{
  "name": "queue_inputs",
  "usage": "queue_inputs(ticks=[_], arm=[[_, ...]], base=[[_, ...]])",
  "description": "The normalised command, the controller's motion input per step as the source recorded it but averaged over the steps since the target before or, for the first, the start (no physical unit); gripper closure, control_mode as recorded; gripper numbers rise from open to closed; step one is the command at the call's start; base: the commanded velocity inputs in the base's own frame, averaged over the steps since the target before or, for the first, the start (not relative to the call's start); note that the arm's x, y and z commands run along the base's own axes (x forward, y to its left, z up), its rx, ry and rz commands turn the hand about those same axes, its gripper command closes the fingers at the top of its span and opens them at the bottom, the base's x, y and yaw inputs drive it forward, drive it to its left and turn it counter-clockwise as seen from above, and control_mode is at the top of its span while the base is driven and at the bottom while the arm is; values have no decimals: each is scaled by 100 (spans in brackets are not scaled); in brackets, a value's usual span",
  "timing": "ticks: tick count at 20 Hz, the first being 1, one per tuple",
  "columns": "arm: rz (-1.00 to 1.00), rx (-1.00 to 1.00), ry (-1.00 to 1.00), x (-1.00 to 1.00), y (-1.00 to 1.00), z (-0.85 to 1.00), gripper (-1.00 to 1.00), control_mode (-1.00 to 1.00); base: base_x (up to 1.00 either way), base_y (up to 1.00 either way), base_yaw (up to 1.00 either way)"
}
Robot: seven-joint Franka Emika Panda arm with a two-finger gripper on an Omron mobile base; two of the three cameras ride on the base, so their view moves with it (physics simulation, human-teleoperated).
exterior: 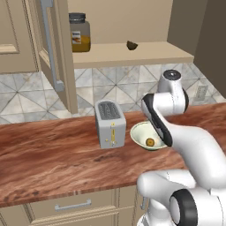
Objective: Open the cabinet. Pick the kiwi and apple from the cabinet and place them into the bowl. Then close the cabinet.
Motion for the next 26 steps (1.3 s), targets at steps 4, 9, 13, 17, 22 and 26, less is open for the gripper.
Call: queue_inputs(ticks=[4, 9, 13, 17, 22, 26], arm=[[9, -11, -10, -43, 11, 75, -100, -100], [10, -6, -9, -38, 5, 83, -100, -100], [8, 0, -21, -33, 0, 100, -100, -100], [5, -1, -36, -28, 0, 93, -100, -100], [2, -1, -31, -1, 5, 91, -100, -100], [0, -1, -24, 3, 13, 89, -100, -100]], base=[[0, 0, 0], [0, 0, 0], [0, 0, 0], [0, 0, 0], [0, 0, 0], [0, 0, 0]])
